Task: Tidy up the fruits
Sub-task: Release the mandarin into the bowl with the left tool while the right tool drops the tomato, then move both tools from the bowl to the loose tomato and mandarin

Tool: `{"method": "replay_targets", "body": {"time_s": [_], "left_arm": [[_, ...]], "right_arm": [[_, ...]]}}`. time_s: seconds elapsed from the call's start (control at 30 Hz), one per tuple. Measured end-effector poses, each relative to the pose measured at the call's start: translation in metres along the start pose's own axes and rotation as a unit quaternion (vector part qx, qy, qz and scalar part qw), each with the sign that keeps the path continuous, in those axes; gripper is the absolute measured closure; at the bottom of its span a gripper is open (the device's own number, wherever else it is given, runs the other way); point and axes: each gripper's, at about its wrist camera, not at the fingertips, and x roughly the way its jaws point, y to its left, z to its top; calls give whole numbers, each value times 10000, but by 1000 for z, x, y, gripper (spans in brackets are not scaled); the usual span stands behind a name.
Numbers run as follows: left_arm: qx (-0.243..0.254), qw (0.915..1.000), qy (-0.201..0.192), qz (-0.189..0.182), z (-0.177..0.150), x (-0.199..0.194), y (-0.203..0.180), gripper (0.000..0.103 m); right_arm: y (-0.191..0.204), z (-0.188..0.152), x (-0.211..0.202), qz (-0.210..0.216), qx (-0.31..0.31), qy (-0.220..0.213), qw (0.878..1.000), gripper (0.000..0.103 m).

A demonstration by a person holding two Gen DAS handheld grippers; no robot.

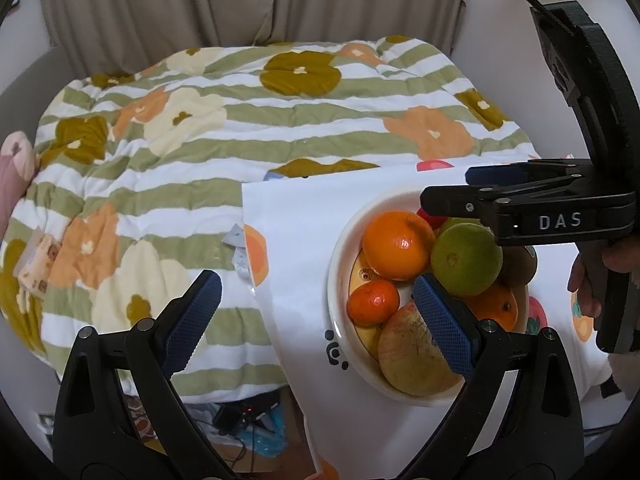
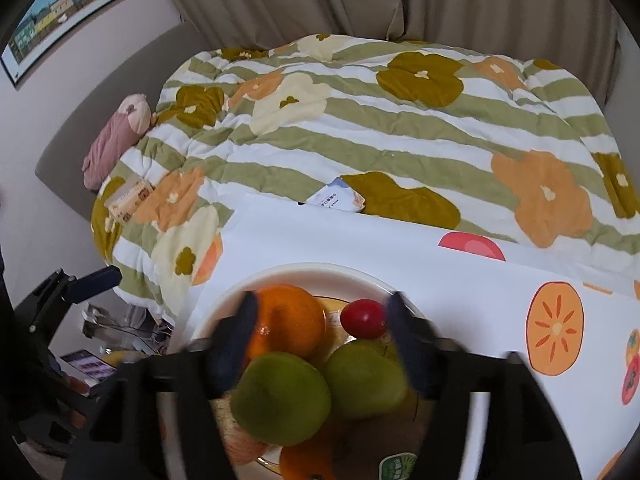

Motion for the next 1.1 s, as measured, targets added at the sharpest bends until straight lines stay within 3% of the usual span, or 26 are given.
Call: {"method": "replay_targets", "body": {"time_s": [0.1,0.17,0.33,0.43,0.6,0.8,1.1], "left_arm": [[28,10000,-5,12,2,-3,-1,1],[57,10000,-25,31,4,-5,-2,1],[102,9999,-68,117,7,-14,-10,1],[115,9997,-114,186,10,-24,-17,1],[161,9990,-241,329,16,-41,-35,1],[329,9984,-386,232,22,-63,-71,1],[774,9959,-447,-151,31,-67,-153,1]], "right_arm": [[2,0,-5,-37,21,-45,10000,24],[2,-1,-8,-69,19,-96,9999,14],[3,-1,-20,-39,50,-237,9997,12],[3,-3,-34,-30,29,-349,9994,0],[-1,-10,-59,-52,6,-546,9985,0],[-22,-27,-104,-103,193,-681,9974,0],[-77,-74,-171,-736,544,-871,9920,0]]}}
